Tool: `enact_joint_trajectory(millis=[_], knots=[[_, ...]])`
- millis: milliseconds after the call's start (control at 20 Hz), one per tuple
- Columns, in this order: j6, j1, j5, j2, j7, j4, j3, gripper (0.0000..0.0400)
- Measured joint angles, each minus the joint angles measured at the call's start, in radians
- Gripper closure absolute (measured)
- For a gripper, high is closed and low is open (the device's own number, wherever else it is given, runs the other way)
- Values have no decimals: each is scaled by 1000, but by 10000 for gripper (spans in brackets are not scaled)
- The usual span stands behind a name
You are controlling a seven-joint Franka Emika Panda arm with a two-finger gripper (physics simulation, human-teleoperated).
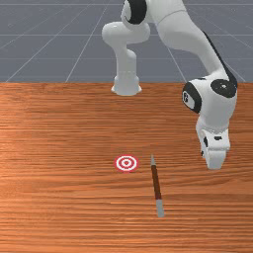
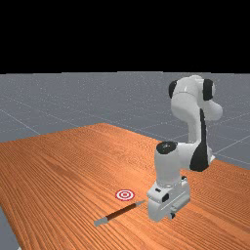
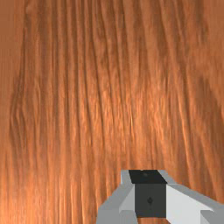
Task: Pick up the pen and put it to the marker
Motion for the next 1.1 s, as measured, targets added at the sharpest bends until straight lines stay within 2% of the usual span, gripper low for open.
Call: enact_joint_trajectory(millis=[50, 200, 250, 300, 350, 400, 450, 500, 650, 700, 750, 850, 1100], knots=[[5, 0, 0, 53, -3, 34, 0, 400], [170, 28, -37, 72, 29, -19, -35, 400], [326, 45, -56, 58, 46, -75, -63, 346], [419, 87, -73, 73, 83, -71, -121, 364], [374, 66, -73, 100, 64, -12, -102, 392], [401, 83, -79, 141, 78, 51, -132, 380], [208, 27, -59, 214, 12, 227, -62, 400], [60, 9, -39, 266, -12, 345, -40, 400], [61, 8, -39, 266, -12, 345, -40, 400], [-55, 9, -37, 379, -22, 563, -39, 400], [-55, 9, -36, 379, -23, 564, -38, 399], [-28, -31, -54, 337, -166, 485, -13, 400], [50, -183, -65, 231, -393, 284, 7, 400]])
